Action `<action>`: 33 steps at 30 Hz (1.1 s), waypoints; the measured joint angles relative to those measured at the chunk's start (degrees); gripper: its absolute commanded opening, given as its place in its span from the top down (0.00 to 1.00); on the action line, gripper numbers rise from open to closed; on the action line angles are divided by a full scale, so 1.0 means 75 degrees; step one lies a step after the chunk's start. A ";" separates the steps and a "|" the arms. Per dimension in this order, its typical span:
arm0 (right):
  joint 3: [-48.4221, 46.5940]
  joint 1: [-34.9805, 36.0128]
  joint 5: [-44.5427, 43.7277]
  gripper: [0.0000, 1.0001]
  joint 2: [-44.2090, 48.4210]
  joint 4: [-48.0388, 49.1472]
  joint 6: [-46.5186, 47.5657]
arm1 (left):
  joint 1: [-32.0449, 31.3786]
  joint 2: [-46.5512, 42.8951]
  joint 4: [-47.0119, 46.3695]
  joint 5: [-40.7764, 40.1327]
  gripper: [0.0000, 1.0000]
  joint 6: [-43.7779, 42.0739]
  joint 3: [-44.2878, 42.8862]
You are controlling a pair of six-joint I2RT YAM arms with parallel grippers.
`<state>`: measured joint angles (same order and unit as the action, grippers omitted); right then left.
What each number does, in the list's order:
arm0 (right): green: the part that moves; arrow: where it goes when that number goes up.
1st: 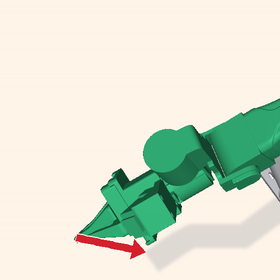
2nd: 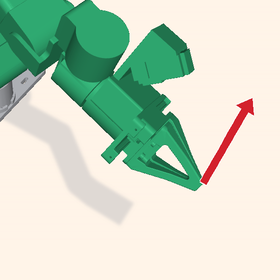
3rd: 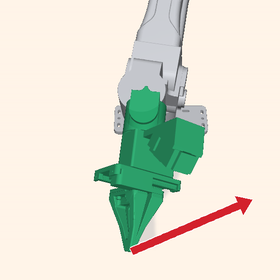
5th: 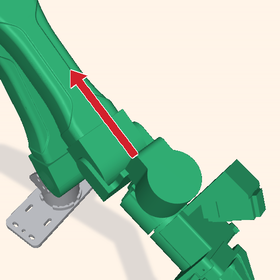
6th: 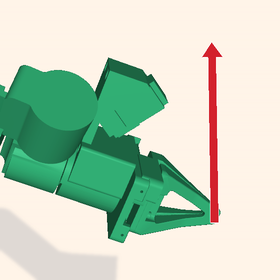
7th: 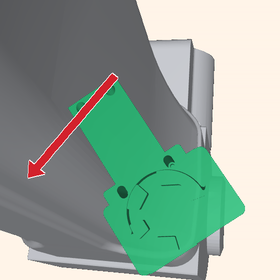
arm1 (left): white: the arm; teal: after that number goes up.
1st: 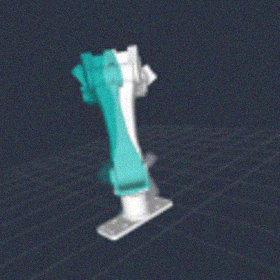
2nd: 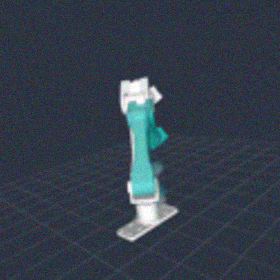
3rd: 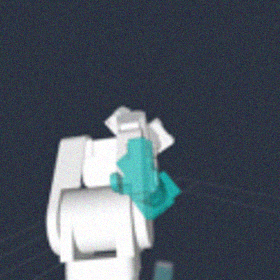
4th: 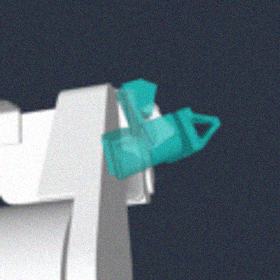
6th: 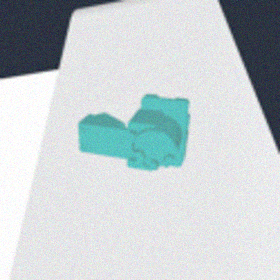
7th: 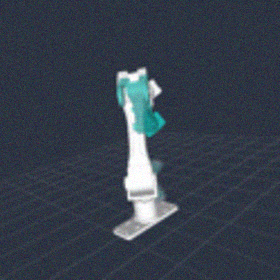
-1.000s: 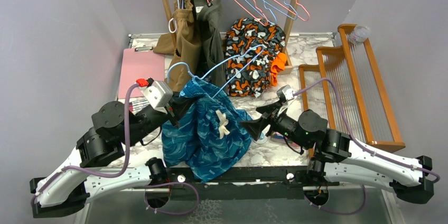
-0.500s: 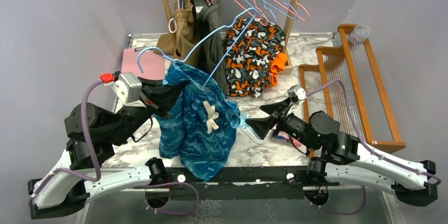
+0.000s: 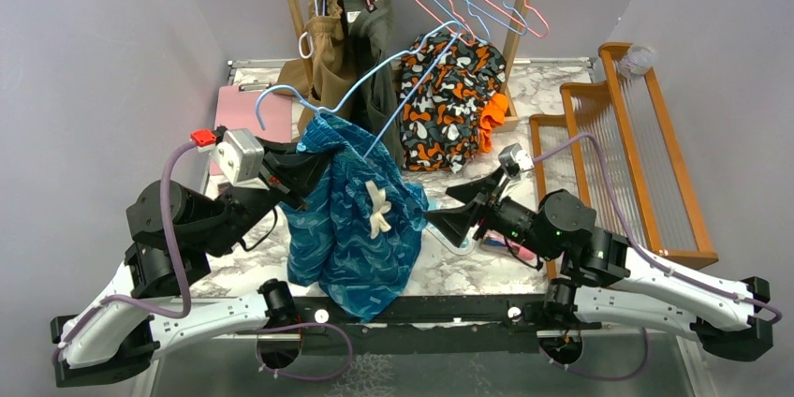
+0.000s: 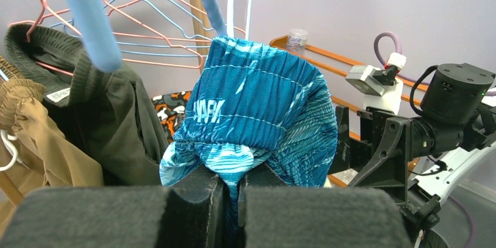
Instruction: Place the shorts on the hanger
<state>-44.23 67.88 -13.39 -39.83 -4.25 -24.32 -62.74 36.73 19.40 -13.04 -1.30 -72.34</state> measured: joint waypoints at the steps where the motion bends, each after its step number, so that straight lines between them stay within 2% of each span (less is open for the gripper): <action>1: 0.0044 0.0000 0.0090 0.16 0.0012 0.0026 -0.0012 | 0.0000 0.0000 0.0000 0.0000 1.00 0.0000 0.0020; 5: 0.0064 0.0003 0.0367 0.16 -0.0064 0.0044 -0.0003 | 0.0000 -0.0003 -0.0003 0.0000 1.00 0.0000 0.0090; 8: 0.0055 0.0003 0.0498 0.22 -0.0291 0.0032 0.0044 | 0.0000 -0.0003 -0.0003 -0.0003 1.00 0.0000 0.0149; 13: -0.0026 0.0003 0.0475 0.44 -0.0831 -0.0259 0.0026 | 0.0000 -0.0003 -0.0003 -0.0003 1.00 0.0000 0.0192; 20: -0.0012 0.0003 0.0052 0.81 -0.0857 -0.0431 -0.0152 | 0.0000 -0.0006 -0.0003 0.0017 1.00 0.0000 0.0207; 22: -0.0012 0.0003 -0.0076 0.95 -0.0889 -0.0443 -0.0157 | 0.0000 -0.0006 -0.0003 0.0058 1.00 0.0003 0.0210; 23: -0.0020 0.0003 -0.0128 0.99 -0.0898 -0.0452 -0.0134 | 0.0000 -0.0006 -0.0003 0.0085 1.00 0.0003 0.0210; 26: -0.0271 0.0003 -0.0341 0.99 -0.0933 -0.0638 0.0085 | 0.0000 0.0006 -0.0009 0.0219 1.00 0.0006 0.0207; 28: -0.0874 0.0003 -0.0487 0.99 -0.1014 -0.0909 0.0446 | 0.0000 0.0096 -0.0026 0.0376 1.00 0.0000 0.0073; 33: -0.3978 0.0003 -0.0525 0.99 -0.1489 -0.1099 0.1632 | 0.0000 0.0577 -0.0927 0.1005 1.00 0.0006 -0.0708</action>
<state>-74.06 67.90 -17.32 -51.00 -12.49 -12.08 -62.74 41.06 12.45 -5.50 -1.26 -77.65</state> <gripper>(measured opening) 0.014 0.049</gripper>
